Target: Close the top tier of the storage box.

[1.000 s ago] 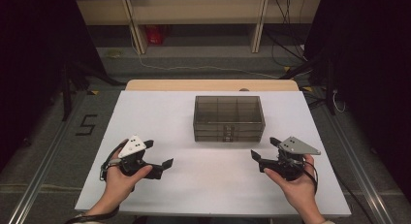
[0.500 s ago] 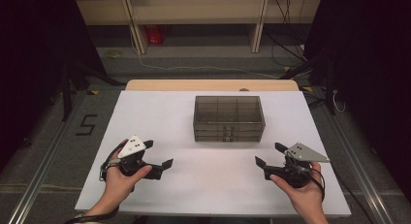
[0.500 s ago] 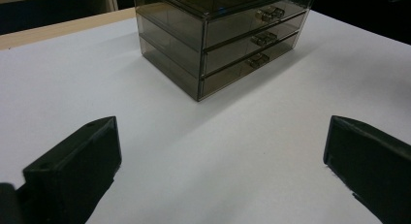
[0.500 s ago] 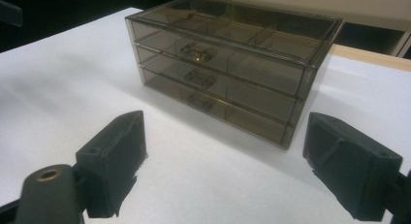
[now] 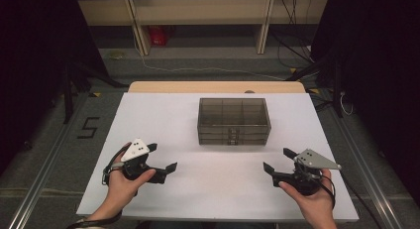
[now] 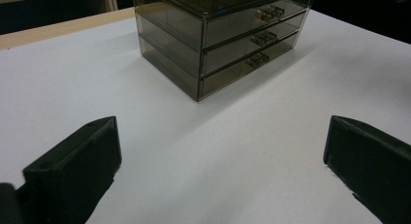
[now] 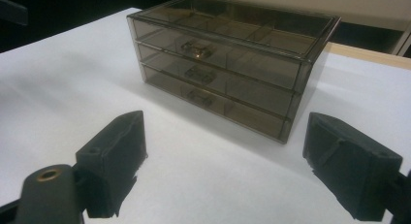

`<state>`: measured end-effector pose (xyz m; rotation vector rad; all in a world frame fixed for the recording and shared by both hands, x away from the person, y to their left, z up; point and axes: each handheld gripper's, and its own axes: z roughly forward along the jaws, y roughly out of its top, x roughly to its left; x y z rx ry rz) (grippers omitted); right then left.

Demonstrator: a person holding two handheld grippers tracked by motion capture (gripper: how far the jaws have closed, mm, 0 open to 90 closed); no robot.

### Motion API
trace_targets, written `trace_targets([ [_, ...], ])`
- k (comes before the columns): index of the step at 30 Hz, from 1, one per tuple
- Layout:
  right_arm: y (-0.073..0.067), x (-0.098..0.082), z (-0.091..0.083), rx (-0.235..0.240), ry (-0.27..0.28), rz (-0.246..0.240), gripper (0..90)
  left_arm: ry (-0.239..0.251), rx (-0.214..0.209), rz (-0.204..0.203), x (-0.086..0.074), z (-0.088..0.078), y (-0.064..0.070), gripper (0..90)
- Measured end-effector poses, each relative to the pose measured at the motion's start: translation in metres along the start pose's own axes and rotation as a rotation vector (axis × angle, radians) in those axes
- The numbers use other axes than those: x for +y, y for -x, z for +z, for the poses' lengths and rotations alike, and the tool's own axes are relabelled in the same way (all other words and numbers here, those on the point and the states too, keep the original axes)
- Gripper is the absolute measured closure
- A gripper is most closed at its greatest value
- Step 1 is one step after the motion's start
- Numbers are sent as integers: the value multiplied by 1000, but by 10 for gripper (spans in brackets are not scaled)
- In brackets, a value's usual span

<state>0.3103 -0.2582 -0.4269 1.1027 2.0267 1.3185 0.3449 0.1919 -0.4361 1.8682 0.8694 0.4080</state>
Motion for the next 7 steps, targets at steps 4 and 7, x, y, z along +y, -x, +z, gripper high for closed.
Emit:
trace_targets([
  [4,-1,0,0,5,-5,-8,163,2,-1,-1,0,1,0,0],
  [7,-1,-1,1,7,-9,-9,163,1,0,-1,1,2,0,0],
])
